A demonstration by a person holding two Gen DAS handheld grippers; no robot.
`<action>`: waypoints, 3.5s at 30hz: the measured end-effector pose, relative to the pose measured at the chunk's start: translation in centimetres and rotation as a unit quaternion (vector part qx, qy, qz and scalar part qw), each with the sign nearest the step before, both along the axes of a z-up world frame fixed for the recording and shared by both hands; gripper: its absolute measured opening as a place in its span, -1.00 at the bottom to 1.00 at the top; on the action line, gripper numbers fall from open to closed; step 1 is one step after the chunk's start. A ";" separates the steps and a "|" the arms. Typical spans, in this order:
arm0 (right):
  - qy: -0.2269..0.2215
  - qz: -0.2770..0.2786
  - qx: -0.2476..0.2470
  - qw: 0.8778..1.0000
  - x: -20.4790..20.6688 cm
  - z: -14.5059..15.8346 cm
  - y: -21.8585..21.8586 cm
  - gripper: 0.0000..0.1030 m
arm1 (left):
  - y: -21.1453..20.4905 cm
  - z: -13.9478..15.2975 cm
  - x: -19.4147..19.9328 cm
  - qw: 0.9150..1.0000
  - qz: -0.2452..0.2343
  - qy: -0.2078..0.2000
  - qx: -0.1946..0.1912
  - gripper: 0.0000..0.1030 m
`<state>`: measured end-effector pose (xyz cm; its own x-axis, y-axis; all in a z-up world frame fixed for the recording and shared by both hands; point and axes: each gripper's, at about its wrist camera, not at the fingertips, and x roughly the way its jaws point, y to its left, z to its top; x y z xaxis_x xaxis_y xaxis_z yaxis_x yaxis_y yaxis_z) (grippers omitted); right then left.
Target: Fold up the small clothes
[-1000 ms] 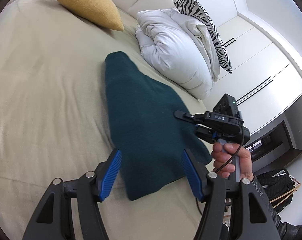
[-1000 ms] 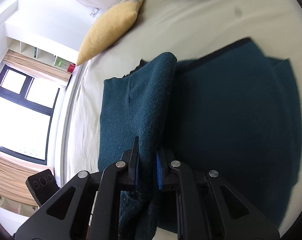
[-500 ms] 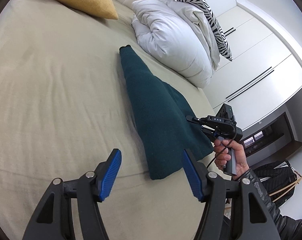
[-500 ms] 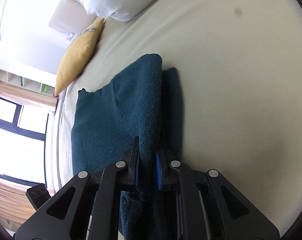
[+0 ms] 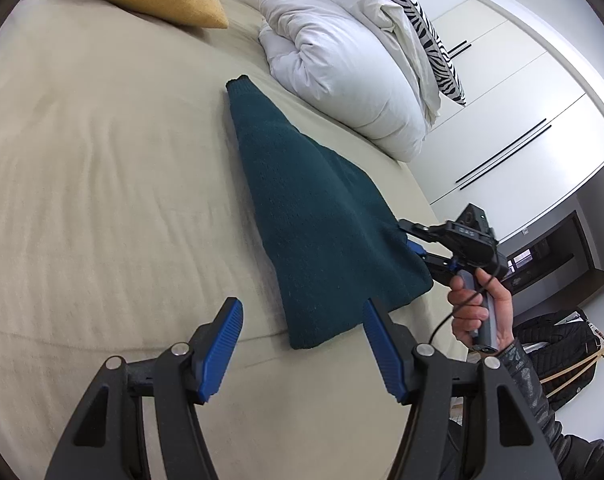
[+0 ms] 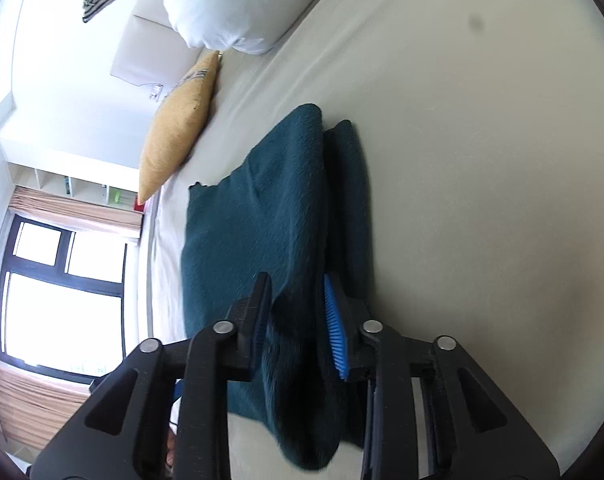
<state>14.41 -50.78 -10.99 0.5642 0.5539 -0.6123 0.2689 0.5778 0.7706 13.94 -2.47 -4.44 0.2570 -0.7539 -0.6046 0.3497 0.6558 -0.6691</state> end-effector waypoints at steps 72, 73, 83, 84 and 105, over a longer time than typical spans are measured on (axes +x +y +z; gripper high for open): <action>-0.003 0.090 -0.017 0.996 -4.6 -2.3 7.3 -0.81 | -13.8 -1.2 6.4 0.976 -0.070 -0.116 0.170 0.51; -0.014 0.081 0.004 0.997 -5.1 -2.7 6.9 -0.84 | -13.7 -1.1 6.4 0.976 -0.070 -0.117 0.170 0.50; -0.055 0.052 -0.038 0.996 -6.2 3.3 3.3 -0.74 | -11.5 3.6 8.7 0.985 -0.019 -0.133 0.104 0.25; -0.063 0.050 -0.038 0.996 -5.2 3.9 3.1 -0.74 | -12.0 3.7 9.4 0.984 -0.021 -0.134 0.112 0.25; -0.038 -0.041 -0.034 0.998 7.8 0.2 0.6 -0.84 | -15.6 -2.9 14.5 0.978 -0.043 -0.090 0.185 0.24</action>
<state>22.17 -50.18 -10.78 0.6527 0.4627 -0.5998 0.2596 0.6072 0.7509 28.41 -18.06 -7.36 0.3292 -0.5166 -0.7904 0.5047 0.8038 -0.3150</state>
